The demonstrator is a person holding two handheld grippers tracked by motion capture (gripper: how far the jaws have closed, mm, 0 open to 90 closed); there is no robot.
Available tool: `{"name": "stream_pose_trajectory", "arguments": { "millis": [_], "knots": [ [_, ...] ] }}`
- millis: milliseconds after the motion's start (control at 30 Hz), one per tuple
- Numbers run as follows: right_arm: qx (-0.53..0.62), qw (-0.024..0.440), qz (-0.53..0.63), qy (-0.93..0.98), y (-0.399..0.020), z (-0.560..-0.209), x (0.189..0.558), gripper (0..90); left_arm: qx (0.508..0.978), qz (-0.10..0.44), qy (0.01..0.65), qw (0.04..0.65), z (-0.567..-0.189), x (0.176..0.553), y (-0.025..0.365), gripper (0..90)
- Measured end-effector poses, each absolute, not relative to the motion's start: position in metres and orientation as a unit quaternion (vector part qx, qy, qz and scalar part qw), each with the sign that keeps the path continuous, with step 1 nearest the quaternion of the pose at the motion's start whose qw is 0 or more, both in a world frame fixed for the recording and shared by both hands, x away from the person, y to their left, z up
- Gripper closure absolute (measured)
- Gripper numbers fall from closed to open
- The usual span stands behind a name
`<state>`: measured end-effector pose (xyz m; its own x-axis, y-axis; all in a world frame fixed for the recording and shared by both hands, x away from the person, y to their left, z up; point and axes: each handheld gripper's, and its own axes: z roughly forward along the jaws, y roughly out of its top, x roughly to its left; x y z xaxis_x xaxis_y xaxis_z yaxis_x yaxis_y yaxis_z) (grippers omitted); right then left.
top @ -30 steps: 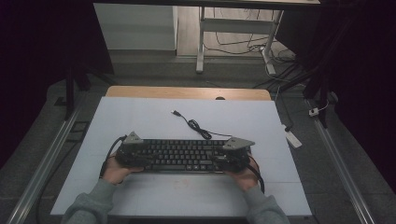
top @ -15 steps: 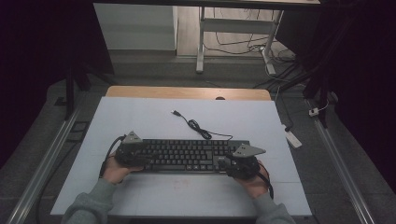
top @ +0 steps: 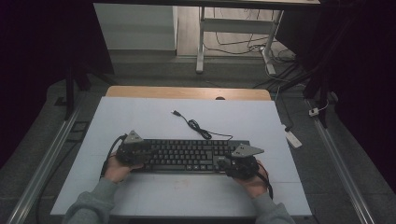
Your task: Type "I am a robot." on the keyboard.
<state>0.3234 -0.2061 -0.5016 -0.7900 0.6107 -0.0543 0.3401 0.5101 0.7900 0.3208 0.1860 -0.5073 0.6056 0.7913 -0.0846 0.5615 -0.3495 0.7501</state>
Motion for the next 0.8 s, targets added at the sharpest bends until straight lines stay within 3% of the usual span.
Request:
{"name": "stream_pose_trajectory", "arguments": {
  "millis": [200, 800],
  "knots": [
    [0.282, 0.164, 0.407, 0.853, -0.207, -0.502, 0.324, 52.2, 0.822, 0.139, 0.401, 0.380, -0.510, 0.326, 0.178, 88.2],
    [0.283, 0.161, 0.401, 0.856, -0.205, -0.504, 0.325, 51.9, 0.839, 0.134, 0.382, 0.363, -0.517, 0.344, 0.151, 89.1]
  ]
}}
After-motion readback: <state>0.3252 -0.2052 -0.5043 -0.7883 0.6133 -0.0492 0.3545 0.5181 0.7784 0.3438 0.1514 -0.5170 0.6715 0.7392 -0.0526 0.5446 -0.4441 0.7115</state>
